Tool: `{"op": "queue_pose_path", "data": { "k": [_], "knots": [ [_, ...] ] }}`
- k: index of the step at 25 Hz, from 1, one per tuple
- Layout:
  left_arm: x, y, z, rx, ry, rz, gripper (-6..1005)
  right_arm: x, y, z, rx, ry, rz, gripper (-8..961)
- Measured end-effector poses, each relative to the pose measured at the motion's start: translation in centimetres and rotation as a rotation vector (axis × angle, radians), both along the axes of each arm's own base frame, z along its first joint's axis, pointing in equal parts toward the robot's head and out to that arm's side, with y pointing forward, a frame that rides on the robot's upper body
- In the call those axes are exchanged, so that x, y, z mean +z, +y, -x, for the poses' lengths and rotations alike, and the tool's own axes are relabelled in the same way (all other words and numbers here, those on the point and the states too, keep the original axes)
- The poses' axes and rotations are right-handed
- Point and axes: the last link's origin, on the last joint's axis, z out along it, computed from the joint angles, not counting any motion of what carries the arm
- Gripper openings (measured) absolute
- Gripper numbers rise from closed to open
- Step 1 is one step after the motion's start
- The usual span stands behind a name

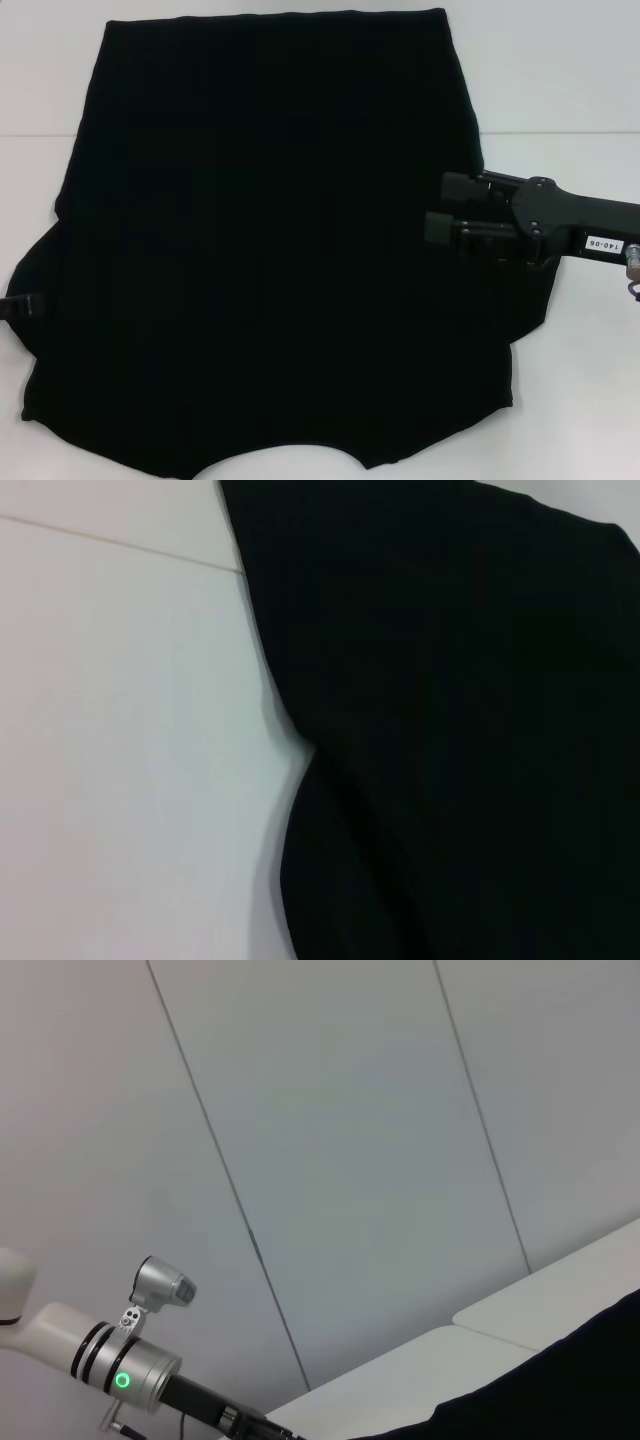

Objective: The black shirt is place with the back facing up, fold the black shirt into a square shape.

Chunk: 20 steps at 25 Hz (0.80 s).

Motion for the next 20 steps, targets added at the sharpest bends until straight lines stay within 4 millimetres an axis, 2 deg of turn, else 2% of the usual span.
{"op": "queue_pose_path", "data": {
  "k": [5, 11, 20],
  "knots": [
    [-0.44, 0.04, -0.1, 0.002, 0.02, 0.034, 871, -0.01, 0.02, -0.01, -0.001, 0.0, -0.001, 883],
    [0.22, 0.31, 0.12, 0.025, 0.028, -0.007, 709, 0.14, 0.03, -0.05, -0.004, 0.007, -0.007, 883],
    [-0.04, 0.43, 0.04, 0.018, 0.042, 0.013, 338, 0.23, 0.04, -0.15, -0.011, 0.012, -0.014, 882]
  ]
}}
